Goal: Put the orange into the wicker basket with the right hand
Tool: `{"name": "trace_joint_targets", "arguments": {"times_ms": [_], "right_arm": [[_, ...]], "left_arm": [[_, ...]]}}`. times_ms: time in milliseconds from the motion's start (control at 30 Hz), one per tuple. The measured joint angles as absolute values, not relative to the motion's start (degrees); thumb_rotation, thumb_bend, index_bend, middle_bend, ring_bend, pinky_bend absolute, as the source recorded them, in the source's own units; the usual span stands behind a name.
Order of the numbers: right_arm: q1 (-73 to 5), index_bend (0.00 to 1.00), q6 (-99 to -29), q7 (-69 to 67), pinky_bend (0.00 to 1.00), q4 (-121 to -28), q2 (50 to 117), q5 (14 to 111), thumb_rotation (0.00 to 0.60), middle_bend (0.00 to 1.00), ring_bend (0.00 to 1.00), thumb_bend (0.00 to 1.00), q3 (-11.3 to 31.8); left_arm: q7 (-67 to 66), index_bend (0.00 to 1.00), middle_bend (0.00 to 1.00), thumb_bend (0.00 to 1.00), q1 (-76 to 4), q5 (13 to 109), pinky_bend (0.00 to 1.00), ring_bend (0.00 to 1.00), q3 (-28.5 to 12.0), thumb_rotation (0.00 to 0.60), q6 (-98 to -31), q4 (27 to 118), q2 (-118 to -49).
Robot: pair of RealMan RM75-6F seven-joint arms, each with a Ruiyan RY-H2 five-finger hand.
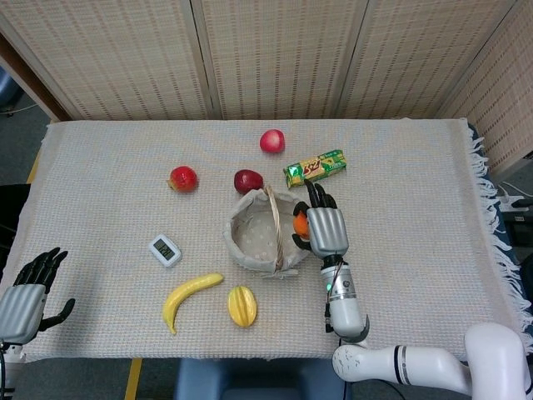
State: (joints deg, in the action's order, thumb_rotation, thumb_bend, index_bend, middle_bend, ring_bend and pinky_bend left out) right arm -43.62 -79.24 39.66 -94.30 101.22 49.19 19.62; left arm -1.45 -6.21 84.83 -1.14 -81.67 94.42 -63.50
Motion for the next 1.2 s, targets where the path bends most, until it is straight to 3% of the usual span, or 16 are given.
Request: {"name": "trace_joint_targets", "arguments": {"times_ms": [567,600,667,700,1200], "right_arm": [[-48.3,0.61,-78.1,39.3,0.09,-86.8,108.7,45.0,0.6,0.0,0.0,0.13,25.6],[-48.5,0.52,-78.1,39.2,0.09,-86.4,109.0,45.3,0.6,0.0,0.0,0.13,25.6],[-49.0,0.08,-78.2,38.4,0.08,-85.8,109.9,46.2,0.6,0.0,0.0,0.13,25.9],[-49.2,0.0,-78.2,38.1,0.08,-85.6,110.2,46.4,0.6,0.0,0.0,0.13,26.2],[-48.9,0.0,-78.9,39.7,0.06,-91.2,106.9,47.5,0.551,0.0,0.0,0.11,26.9]], "left_arm": [[-1.1,0.0,0.0,0.33,-6.3,84.9,0.11,0.0,-1.1,0.6,-81.5,94.5,-63.4],[-1.0,0.0,0.0,0.33,-6.3,84.9,0.11,0.0,-1.1,0.6,-81.5,94.5,-63.4],[-0.9,0.0,0.0,0.33,-6.3,85.1,0.11,0.0,-1.0,0.6,-81.5,94.4,-63.3],[-0.9,0.0,0.0,0.33,-6.3,85.1,0.11,0.0,-1.0,0.6,-81.5,94.4,-63.3],[-1.0,0.0,0.0,0.33,-6.3,84.9,0.1,0.0,-1.0,0.6,-81.4,94.5,-63.2]]}}
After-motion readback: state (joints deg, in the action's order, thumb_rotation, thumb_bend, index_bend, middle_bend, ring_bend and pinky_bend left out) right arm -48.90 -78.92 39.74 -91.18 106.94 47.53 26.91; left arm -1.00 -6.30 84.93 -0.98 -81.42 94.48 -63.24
